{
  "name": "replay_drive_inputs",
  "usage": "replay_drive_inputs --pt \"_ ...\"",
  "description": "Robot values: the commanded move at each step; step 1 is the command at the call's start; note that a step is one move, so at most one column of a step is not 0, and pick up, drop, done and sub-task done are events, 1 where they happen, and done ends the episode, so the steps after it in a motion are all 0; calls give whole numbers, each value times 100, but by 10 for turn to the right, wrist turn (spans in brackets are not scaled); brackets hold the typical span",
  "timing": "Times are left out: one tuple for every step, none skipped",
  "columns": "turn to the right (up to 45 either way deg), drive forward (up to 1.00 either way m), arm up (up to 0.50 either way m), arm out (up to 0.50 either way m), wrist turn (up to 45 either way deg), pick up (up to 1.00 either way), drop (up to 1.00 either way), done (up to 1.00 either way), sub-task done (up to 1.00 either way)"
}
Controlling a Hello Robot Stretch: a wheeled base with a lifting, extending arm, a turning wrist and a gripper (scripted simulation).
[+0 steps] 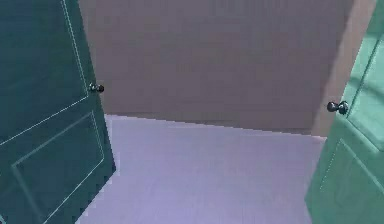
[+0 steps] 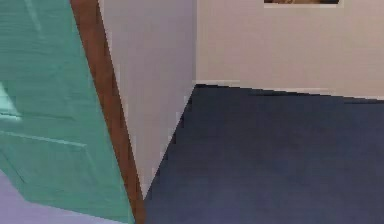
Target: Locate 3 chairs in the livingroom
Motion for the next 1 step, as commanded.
replay_drive_inputs --pt "0 100 0 0 0 0 0 0 0"
